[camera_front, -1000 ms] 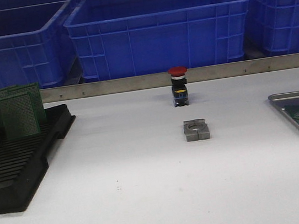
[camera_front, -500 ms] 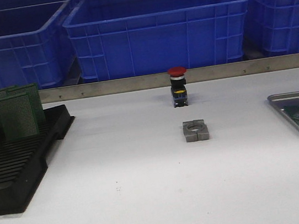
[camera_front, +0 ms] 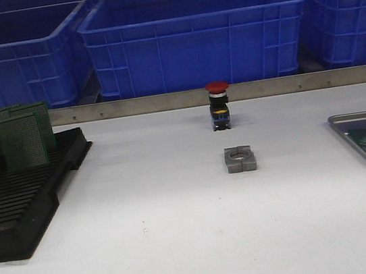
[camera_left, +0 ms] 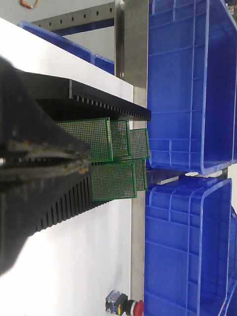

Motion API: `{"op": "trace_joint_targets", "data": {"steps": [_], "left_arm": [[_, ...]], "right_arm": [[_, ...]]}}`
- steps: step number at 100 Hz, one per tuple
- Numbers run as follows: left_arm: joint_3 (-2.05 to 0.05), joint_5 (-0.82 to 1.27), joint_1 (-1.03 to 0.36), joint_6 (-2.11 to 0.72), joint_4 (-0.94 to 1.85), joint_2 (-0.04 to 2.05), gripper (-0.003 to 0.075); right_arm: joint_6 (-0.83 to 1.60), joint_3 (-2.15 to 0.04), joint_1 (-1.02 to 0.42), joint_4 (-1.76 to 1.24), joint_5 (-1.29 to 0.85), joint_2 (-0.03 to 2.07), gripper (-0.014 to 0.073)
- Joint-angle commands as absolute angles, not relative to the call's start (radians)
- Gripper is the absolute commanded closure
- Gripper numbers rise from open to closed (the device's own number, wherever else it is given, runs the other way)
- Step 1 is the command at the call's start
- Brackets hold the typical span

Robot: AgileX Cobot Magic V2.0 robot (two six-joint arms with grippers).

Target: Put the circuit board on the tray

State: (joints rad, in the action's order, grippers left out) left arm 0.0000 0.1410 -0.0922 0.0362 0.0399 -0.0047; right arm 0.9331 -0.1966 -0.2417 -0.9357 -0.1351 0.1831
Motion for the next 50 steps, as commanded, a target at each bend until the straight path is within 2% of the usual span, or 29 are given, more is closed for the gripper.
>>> {"op": "trace_joint_targets", "data": {"steps": [1,50], "left_arm": [[0.048,0.061,-0.092,0.045,0.049,-0.036,0.0741],[0.048,0.061,-0.092,0.045,0.049,-0.036,0.0741]], "right_arm": [[0.939,-0.225,-0.245,-0.949,-0.107,0.191,0.0655],[0.939,-0.225,-0.245,-0.949,-0.126,0.191,0.0655]]}}
